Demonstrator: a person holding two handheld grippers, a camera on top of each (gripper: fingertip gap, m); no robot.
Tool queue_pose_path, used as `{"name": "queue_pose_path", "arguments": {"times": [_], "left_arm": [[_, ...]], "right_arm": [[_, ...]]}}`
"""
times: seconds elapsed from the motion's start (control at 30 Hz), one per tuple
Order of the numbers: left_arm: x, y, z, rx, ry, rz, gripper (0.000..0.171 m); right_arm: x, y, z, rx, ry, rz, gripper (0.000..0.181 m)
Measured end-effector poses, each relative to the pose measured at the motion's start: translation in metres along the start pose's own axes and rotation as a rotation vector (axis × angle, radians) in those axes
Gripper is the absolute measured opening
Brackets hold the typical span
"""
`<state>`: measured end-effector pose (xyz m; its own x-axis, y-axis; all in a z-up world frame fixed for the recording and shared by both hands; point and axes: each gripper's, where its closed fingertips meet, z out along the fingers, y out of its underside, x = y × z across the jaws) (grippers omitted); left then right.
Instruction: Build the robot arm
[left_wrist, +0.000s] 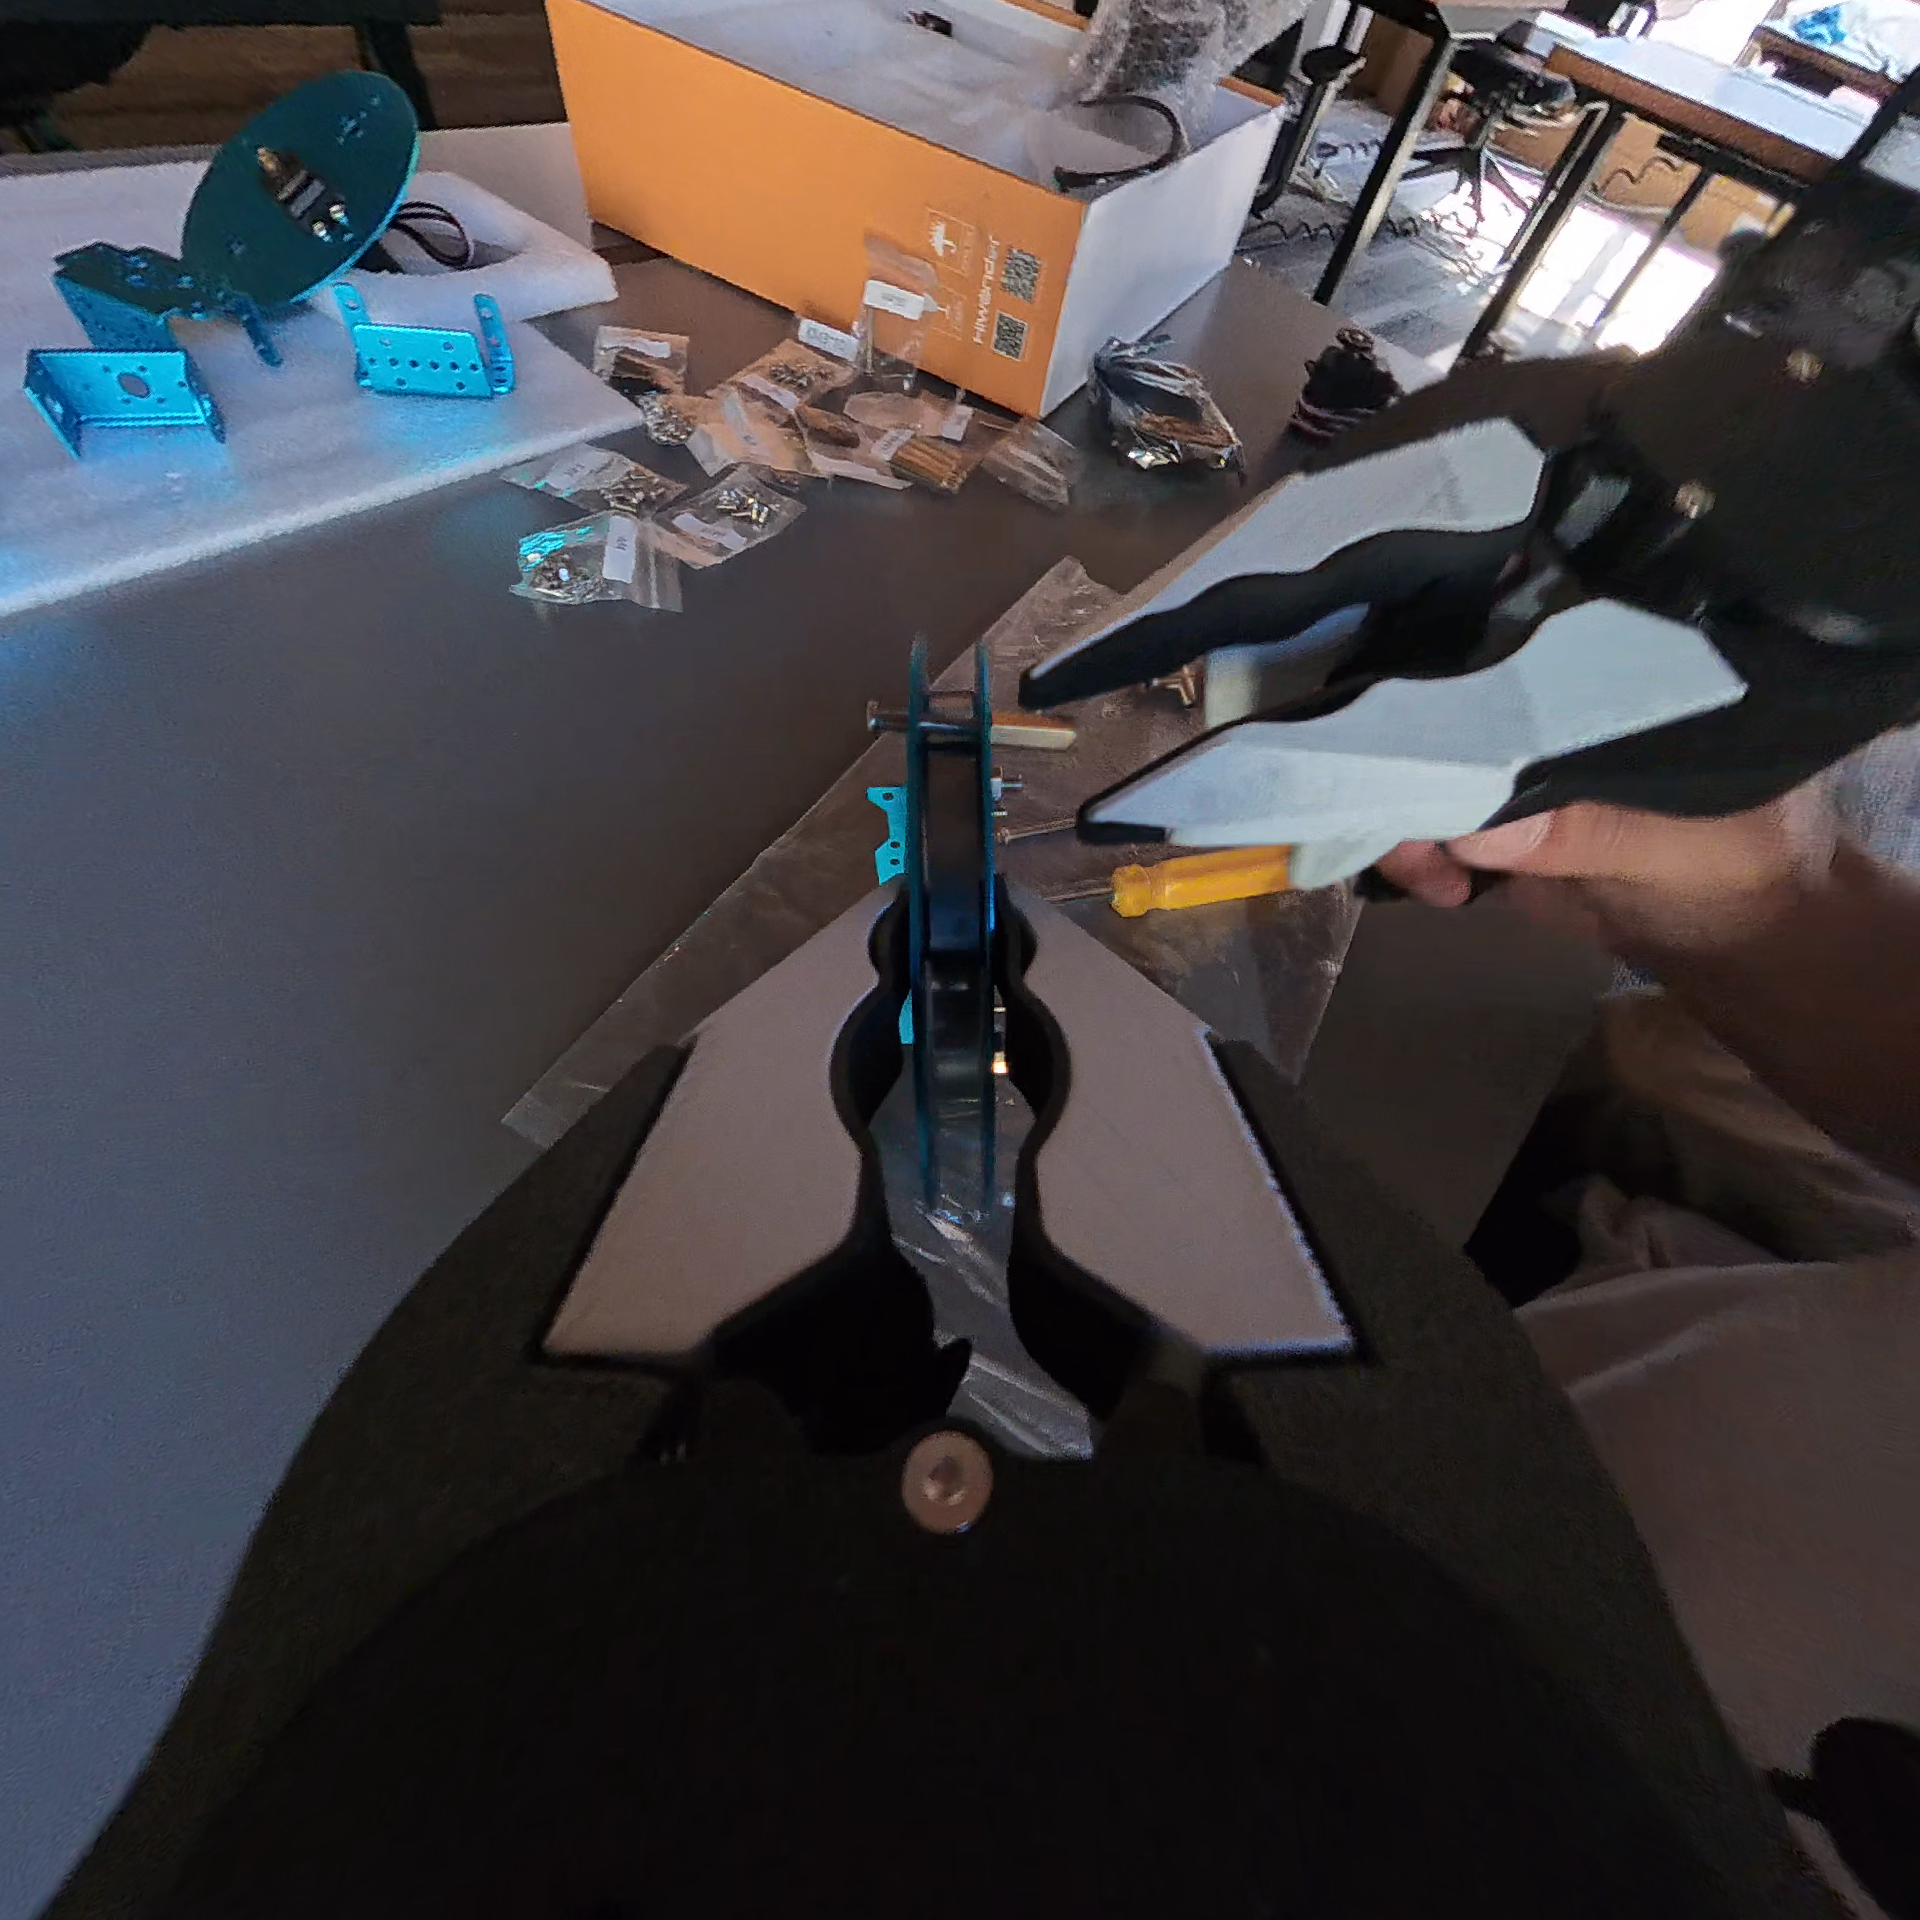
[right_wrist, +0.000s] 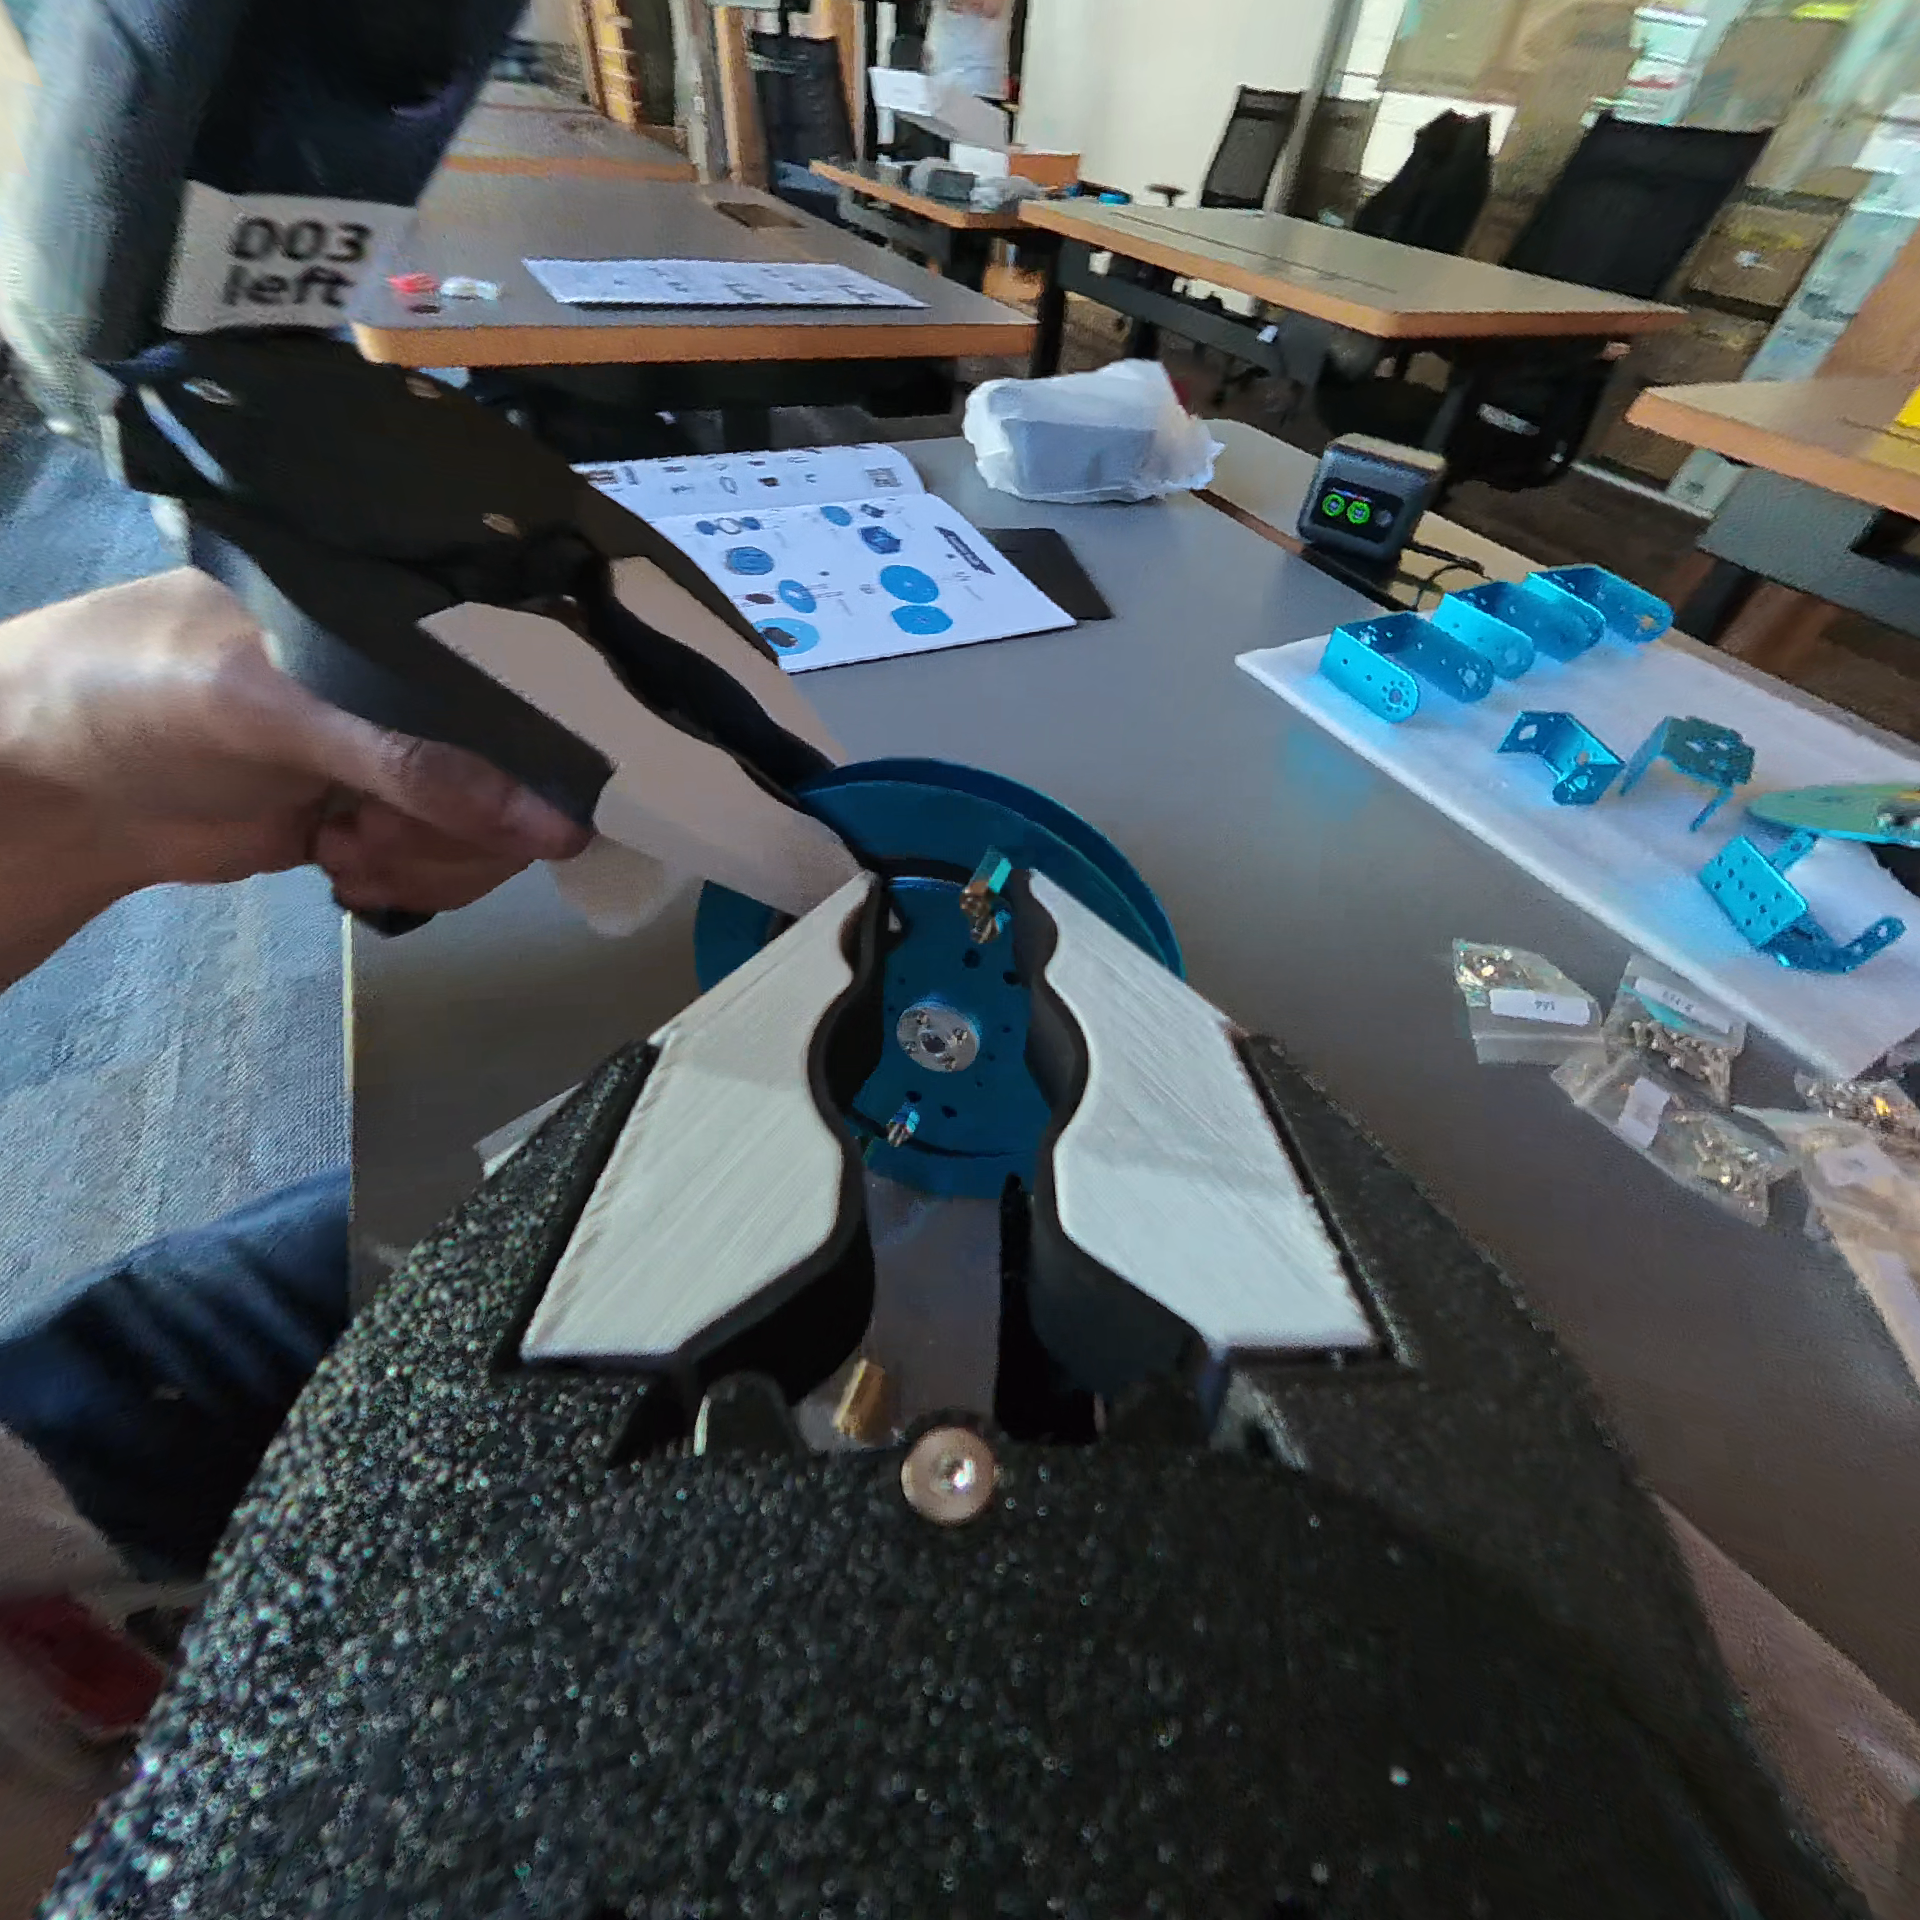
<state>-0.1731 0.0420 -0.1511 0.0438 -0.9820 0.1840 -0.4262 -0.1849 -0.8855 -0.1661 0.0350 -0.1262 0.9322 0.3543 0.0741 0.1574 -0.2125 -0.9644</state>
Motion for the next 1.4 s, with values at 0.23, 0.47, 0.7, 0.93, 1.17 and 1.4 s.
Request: {"name": "queue_pose_path", "arguments": {"times": [0.23,0.47,0.7,0.93,1.17,1.4], "left_arm": [[-0.003,0.000,0.000,-0.015,-0.025,-0.025,0.012],[0.006,0.001,-0.002,0.004,-0.095,0.013,0.013],[0.008,-0.020,-0.051,0.233,0.243,0.061,0.012],[-0.002,-0.019,-0.011,0.067,0.558,0.279,0.017],[-0.004,-0.024,0.007,0.085,0.691,0.358,0.007],[0.006,-0.023,0.003,0.141,0.712,0.331,0.005]], "right_arm": [[0.010,-0.001,0.008,0.063,0.061,0.057,0.007],[0.008,0.004,0.003,0.030,-0.002,0.042,0.005],[0.009,0.006,-0.008,0.041,-0.218,-0.026,0.005],[0.014,0.007,-0.005,-0.008,-0.447,0.006,0.005],[0.021,0.006,0.004,0.000,-0.563,-0.014,0.003],[0.016,0.007,-0.002,0.022,-0.534,-0.151,0.004]]}}
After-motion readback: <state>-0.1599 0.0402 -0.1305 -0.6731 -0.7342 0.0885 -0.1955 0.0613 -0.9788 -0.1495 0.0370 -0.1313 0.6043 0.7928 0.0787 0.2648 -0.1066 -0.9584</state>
